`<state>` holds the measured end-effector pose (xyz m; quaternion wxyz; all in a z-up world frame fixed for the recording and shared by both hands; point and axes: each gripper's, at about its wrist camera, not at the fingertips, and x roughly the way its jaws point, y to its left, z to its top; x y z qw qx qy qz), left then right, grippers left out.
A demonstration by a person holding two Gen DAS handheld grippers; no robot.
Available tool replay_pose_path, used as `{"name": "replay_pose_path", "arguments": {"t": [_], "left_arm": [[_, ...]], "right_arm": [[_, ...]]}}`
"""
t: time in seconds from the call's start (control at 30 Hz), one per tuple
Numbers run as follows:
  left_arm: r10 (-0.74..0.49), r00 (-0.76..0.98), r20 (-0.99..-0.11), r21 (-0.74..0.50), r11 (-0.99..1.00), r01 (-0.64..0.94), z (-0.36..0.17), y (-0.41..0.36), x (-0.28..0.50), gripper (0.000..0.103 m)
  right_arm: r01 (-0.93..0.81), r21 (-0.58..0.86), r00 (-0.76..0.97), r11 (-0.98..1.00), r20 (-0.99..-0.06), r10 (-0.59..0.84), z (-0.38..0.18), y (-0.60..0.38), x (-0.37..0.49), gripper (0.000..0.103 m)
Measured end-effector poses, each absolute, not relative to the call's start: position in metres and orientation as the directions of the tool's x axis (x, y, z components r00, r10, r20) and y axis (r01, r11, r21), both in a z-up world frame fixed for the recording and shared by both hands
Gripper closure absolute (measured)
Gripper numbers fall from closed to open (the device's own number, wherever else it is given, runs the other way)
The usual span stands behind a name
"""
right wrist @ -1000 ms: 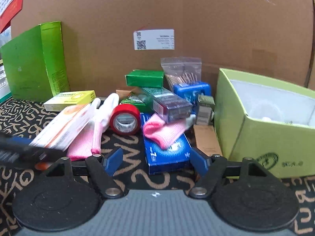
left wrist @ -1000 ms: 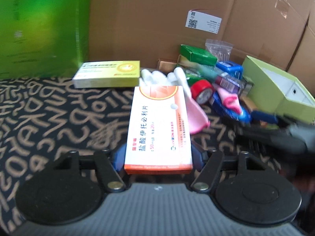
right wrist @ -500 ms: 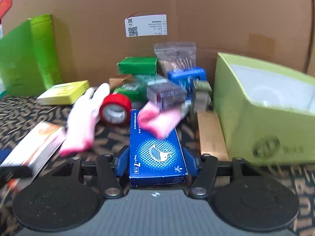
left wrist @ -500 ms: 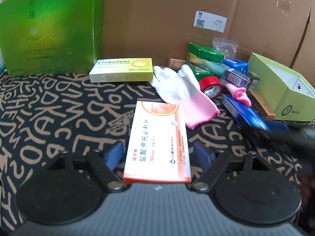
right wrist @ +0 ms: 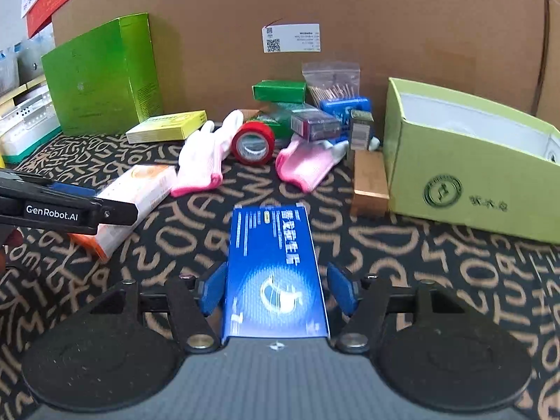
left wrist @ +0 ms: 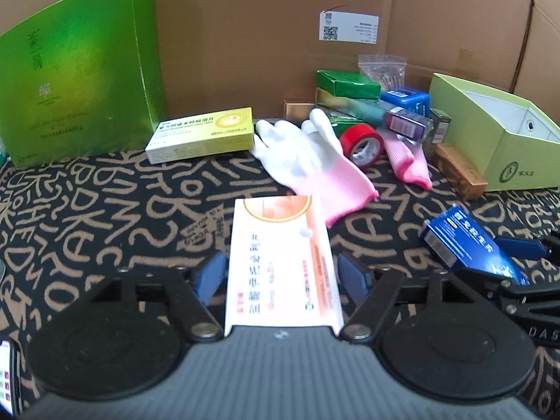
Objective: Organize objects
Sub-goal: 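Grasp the orange-white box with the left tool while the right grasps the blue box, then lower both boxes into the green shoebox and open both tools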
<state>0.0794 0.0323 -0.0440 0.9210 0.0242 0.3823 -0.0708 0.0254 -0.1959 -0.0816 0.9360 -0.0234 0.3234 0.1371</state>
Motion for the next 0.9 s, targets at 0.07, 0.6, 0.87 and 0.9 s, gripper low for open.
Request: {"name": "replay_pose_path", "arguments": {"t": [0.07, 0.6, 0.87, 0.9], "left_arm": [[-0.117, 0.691, -0.714, -0.014, 0.988, 0.154, -0.046, 0.031, 0.085, 0.033], [-0.166, 0.705, -0.69, -0.023, 0.978, 0.208, -0.026, 0.013, 0.08, 0.037], [-0.332, 0.747, -0.576, -0.066, 0.93, 0.362, 0.031, -0.05, 0.09, 0.037], [-0.353, 0.748, -0.562, -0.067, 0.921, 0.384, 0.037, -0.06, 0.092, 0.037]], "right_arm": [[-0.277, 0.044, 0.748, 0.96, -0.618, 0.244, -0.083, -0.196, 0.03, 0.036], [-0.3, 0.089, 0.758, 0.95, -0.582, 0.294, -0.075, -0.204, 0.03, 0.043], [-0.234, 0.087, 0.858, 0.968, -0.45, 0.248, -0.029, -0.251, 0.029, 0.043], [-0.216, 0.076, 0.871, 0.973, -0.435, 0.227, -0.023, -0.258, 0.029, 0.043]]}}
